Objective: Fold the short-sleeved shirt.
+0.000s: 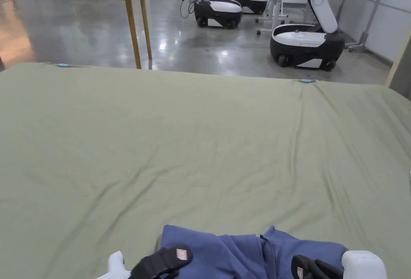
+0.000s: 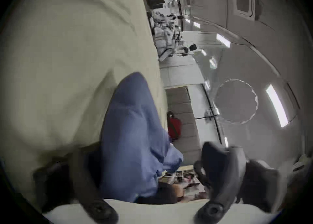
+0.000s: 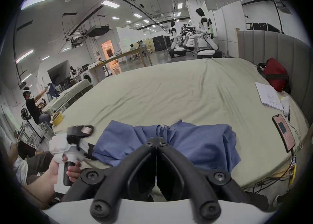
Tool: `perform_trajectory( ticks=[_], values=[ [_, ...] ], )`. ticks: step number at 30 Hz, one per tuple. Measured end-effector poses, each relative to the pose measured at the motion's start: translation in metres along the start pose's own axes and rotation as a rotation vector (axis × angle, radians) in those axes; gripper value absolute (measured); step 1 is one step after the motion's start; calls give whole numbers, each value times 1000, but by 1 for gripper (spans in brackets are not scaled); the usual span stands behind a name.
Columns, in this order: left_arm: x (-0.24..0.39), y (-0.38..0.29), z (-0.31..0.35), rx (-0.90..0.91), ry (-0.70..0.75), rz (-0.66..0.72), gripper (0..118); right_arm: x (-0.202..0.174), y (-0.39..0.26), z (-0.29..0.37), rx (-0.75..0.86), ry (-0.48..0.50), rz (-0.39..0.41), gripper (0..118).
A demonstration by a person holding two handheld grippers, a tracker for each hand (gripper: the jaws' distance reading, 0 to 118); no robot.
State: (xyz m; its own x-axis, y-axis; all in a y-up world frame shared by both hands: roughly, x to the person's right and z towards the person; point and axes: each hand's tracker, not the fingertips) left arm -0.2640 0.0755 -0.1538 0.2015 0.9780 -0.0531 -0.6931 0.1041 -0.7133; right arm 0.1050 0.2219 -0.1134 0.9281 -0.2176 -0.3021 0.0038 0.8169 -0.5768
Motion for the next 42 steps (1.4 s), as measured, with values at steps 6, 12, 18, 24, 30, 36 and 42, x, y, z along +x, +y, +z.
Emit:
perform_trajectory(
  ticks=[6,12,18,24,30,36,42],
  values=[
    [31,-35,-15,160,212,-23,10,7,4,9,5,-42,9,1],
    [37,30,63,354,429,-281,10,6,8,12,6,-37,0,1],
    [147,-13,21,294,566,-867,10,8,4,12,3,-22,8,1],
    [175,-113,-111,7,842,-1418,10,20,-1,25,11,-54,22,1],
    [119,-136,-172,-98,839,-1391,27,40,-4,37,7,-76,-4,1],
    [178,-102,-105,20,537,-1144,96,52,1,36,6,-62,-8,1],
    [160,-28,-71,67,535,-800,70,48,3,24,9,-19,-38,1]
  ],
)
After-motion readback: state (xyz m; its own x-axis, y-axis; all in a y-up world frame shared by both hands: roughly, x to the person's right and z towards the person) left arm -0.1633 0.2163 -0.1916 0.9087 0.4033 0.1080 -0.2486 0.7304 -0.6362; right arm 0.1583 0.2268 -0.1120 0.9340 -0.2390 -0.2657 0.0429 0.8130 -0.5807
